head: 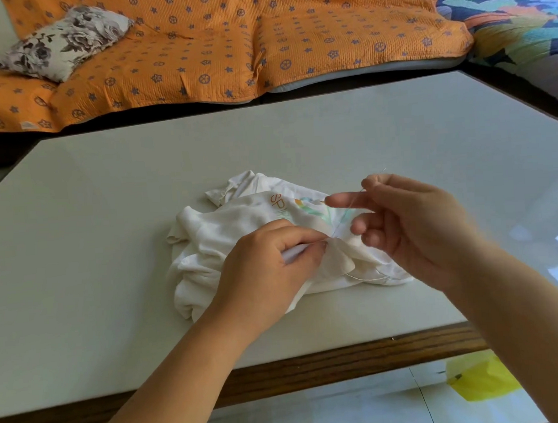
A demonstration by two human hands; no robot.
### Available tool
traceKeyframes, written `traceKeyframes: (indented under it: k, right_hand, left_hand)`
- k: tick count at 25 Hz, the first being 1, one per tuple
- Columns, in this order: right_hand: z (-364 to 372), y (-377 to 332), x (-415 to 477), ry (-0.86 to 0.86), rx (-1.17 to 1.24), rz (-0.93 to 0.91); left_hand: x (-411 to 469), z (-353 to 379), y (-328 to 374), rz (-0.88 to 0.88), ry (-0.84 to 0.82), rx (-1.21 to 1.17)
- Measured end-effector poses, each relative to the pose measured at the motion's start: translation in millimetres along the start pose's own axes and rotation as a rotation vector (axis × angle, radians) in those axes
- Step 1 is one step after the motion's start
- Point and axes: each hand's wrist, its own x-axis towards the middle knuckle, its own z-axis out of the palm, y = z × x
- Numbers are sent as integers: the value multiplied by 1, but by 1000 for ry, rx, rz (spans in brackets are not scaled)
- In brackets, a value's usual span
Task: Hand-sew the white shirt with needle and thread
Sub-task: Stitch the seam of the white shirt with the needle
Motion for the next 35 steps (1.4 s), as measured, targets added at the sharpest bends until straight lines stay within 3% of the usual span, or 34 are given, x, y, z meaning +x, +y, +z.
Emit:
traceKeyframes:
  k: [3,6,9,12,16,19,24,27,31,35]
  right_hand:
    - [-7,-7,5,-51,325,76]
    - [-14,-5,14,-48,349,-23]
    - [-25,-8,24,183,94,-258]
    - [-34,-9,27,295,-392,-448]
    - [-29,-4,13,105,-874,-428]
    - [-23,-4,3,-56,-1099,-397]
    - [-18,0,-3,-250,-1239,-327]
    - [-17,3,-4,-289,-1253,-399]
    - [-19,5,2,-158,-1232,-470]
    - [-26,3,13,208,-1182,-560]
  left_hand:
    - [3,-1,1,-80,-74,-108]
    - [2,-3,1,-114,-113,-140]
    - [2,-5,3,-137,-137,-172]
    - [1,-7,5,-165,-158,-205]
    - [2,-8,9,-174,-179,-233]
    - [2,-8,9,-173,-183,-242]
    - [2,-8,9,-182,-178,-230]
    - [2,-8,9,-175,-175,-228]
    - [2,-8,10,-165,-176,-225]
    - [1,-9,11,-161,-185,-225]
